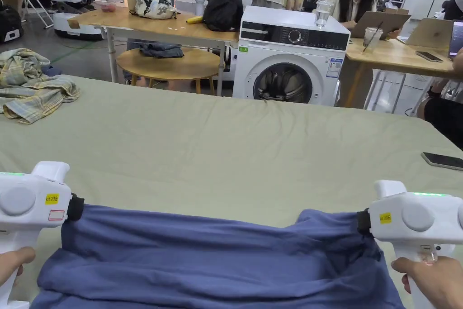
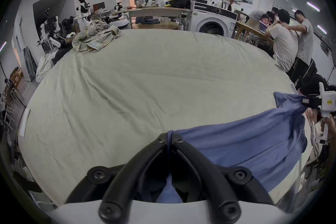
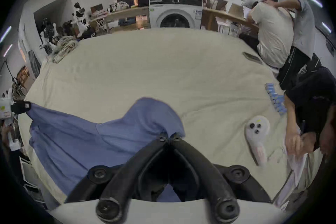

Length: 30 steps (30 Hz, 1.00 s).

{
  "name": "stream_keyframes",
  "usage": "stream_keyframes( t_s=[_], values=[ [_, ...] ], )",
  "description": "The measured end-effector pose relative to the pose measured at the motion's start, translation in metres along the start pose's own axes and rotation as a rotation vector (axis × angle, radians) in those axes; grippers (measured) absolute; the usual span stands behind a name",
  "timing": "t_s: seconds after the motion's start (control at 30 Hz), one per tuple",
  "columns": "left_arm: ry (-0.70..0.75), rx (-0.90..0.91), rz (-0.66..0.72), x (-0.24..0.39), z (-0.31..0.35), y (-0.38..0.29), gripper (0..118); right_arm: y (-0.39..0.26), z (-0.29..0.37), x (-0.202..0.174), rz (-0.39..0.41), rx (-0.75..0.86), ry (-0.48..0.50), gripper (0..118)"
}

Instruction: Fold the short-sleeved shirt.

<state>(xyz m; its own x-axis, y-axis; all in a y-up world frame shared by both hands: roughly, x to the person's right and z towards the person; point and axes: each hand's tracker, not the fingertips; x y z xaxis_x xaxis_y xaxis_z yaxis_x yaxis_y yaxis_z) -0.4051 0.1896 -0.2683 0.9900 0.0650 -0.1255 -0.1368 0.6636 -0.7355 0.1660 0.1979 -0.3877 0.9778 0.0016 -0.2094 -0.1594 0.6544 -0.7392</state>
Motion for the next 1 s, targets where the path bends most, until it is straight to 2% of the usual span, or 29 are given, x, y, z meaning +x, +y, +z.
stream_keyframes(
  t_s=[0.07,0.2,0.43,0.57,0.63,0.67,0.73,1.0],
  values=[
    [-0.009,0.017,-0.002,-0.001,0.012,-0.007,0,-0.009,0.023,0.001,-0.019,0.032,0.006,0],
    [-0.025,0.053,0.016,-0.007,0.039,-0.019,0,-0.030,0.070,0.002,-0.008,0.079,-0.013,0],
    [-0.055,0.069,0.030,-0.015,0.065,-0.044,0,-0.073,0.117,0.007,-0.010,0.071,-0.005,0],
    [-0.042,-0.020,0.002,-0.014,0.055,-0.065,0,-0.107,0.111,0.006,0.012,-0.018,-0.013,0],
    [-0.036,-0.078,-0.016,-0.013,0.047,-0.078,0,-0.123,0.097,0.008,0.048,-0.089,-0.014,0],
    [-0.035,-0.114,-0.024,-0.011,0.043,-0.085,0,-0.132,0.088,0.009,0.040,-0.119,-0.032,0],
    [-0.029,-0.157,-0.026,-0.010,0.035,-0.097,0,-0.145,0.074,0.008,0.074,-0.166,-0.059,0],
    [0.020,-0.213,-0.049,-0.002,0.011,-0.113,0,-0.163,0.039,0.011,0.020,-0.212,-0.049,0]
  ],
)
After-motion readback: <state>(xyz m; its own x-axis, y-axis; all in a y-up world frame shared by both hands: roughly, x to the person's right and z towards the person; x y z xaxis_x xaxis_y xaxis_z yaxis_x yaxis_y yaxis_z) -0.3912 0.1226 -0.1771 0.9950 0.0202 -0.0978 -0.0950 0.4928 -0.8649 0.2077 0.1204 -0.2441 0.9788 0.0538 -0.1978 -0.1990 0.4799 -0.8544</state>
